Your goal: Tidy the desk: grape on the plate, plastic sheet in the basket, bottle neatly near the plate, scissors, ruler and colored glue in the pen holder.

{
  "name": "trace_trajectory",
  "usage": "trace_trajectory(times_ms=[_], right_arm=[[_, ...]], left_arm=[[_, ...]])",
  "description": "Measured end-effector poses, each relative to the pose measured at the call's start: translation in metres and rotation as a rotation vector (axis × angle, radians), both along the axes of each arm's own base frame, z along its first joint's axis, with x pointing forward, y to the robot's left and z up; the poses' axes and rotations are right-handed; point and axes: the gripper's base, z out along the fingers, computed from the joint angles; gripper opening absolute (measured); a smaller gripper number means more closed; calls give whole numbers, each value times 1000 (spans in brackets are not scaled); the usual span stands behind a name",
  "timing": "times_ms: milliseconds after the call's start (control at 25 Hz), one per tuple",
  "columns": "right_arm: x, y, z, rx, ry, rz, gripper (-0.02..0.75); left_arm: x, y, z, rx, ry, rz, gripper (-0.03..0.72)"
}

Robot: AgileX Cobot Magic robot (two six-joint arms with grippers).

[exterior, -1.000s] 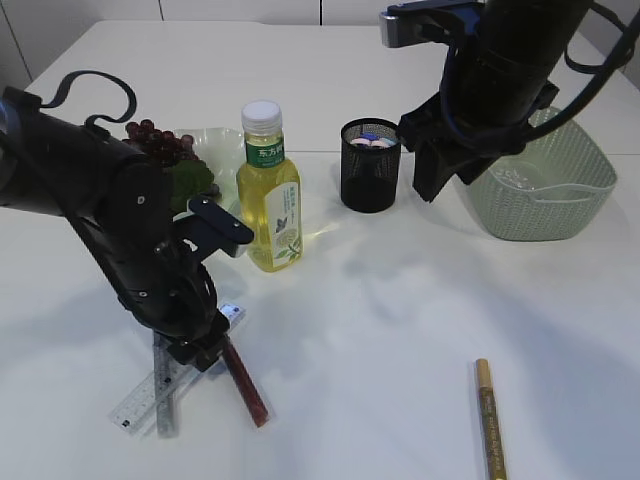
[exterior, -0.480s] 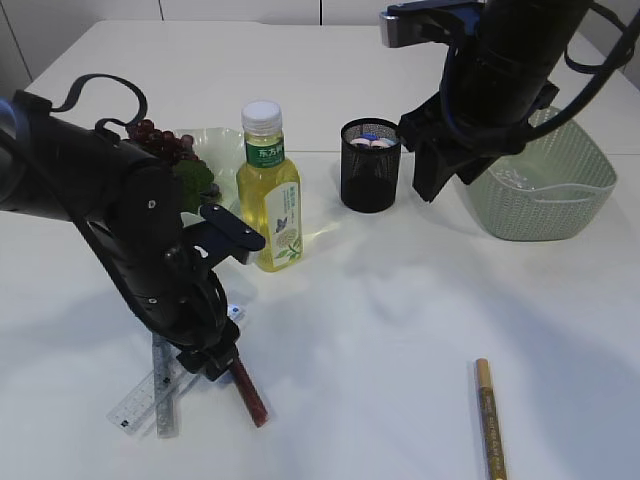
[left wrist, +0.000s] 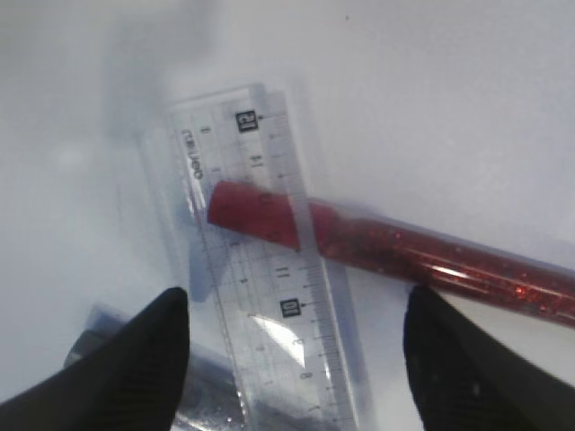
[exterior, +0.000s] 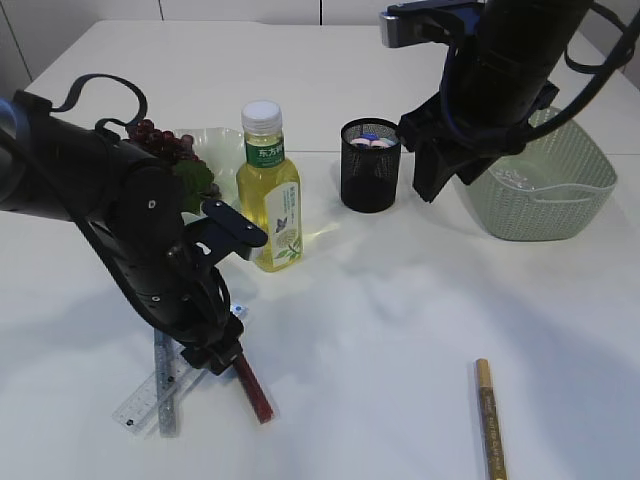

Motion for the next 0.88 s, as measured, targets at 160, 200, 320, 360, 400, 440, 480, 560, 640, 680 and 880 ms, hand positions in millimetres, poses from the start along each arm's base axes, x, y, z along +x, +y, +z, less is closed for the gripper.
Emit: trace_trajectory(times_ms=[160,200,320,360,400,440,480,560,640,680,880], right_arm=[[0,0,0,0,0,0,422],[0,0,0,0,0,0,422],[0,0,0,0,0,0,422],[0,0,0,0,0,0,422],[0,0,0,0,0,0,422],[0,0,0,0,0,0,422],[0,0,0,0,0,0,422],[0,0,0,0,0,0,422],[0,0,0,-1,2,0,422],[0,0,0,-1,2,0,422],[0,0,0,4,3,-1,422]], left_arm=[[0,0,0,4,5,-1,541],[-1,1,0,7,10,-1,541],[-3,2,-1,21,31,0,540],[-3,2,-1,25,37,0,540],[-4,3,-1,31,46,1,540],[-5,3,-1,35,51,1,540],[-5,3,-1,36,53,1,540],[-5,4,-1,39,59,0,540],[-5,4,-1,40,59,-4,540],[-5,4,-1,40,59,-6,540],[-4,3,-1,32,43,-18,532]])
